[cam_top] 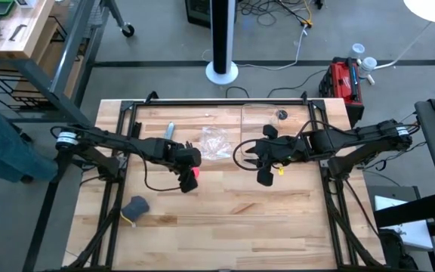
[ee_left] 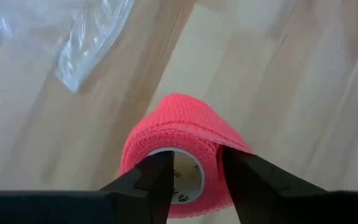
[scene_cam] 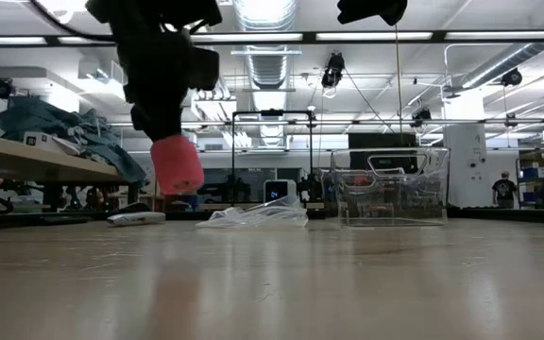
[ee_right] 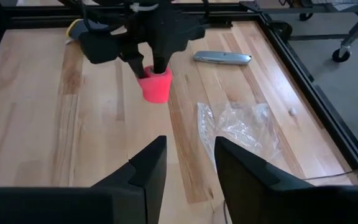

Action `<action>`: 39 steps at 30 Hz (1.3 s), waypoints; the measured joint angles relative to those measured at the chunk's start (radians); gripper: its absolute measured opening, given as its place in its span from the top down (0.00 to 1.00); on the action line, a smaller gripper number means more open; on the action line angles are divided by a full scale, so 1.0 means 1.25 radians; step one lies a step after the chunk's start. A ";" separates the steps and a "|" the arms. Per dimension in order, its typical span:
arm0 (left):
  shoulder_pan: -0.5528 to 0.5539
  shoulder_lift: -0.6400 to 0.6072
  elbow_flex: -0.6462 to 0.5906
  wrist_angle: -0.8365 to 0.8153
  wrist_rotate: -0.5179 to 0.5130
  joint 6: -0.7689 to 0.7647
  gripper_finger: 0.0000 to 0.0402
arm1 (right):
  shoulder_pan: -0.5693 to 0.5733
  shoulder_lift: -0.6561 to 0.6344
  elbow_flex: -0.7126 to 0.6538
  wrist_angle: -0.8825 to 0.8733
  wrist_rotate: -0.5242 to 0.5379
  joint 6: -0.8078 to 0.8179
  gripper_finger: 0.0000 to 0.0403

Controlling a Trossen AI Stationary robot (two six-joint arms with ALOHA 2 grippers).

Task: Roll bandage
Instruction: Roll the pink bandage

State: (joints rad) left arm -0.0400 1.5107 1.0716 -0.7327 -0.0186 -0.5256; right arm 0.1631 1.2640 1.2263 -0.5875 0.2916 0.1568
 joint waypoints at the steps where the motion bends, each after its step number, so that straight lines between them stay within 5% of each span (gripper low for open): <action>1: 0.000 0.000 0.016 0.002 0.014 -0.023 0.69 | 0.000 0.000 0.000 0.001 0.000 0.000 0.69; 13: 0.005 0.006 0.078 -0.023 -0.026 -0.043 0.81 | 0.000 0.001 0.000 0.002 -0.003 0.016 0.67; 17: 0.003 0.004 0.086 0.009 -0.037 0.080 0.79 | 0.004 0.019 -0.019 0.043 -0.039 0.003 0.66; 22: -0.010 -0.001 0.074 0.144 -0.037 0.253 0.76 | 0.008 0.049 -0.125 0.228 -0.093 -0.020 0.66; 28: -0.013 0.000 0.072 0.191 -0.038 0.326 0.78 | 0.007 0.082 -0.217 0.444 -0.093 -0.037 0.66; 39: -0.024 0.000 0.073 0.236 -0.035 0.365 0.81 | 0.007 0.158 -0.192 0.460 -0.085 -0.052 0.47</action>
State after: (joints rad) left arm -0.0694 1.5112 1.1625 -0.4380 -0.0620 -0.0696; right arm 0.1715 1.4619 0.9866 -0.0121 0.1849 0.0912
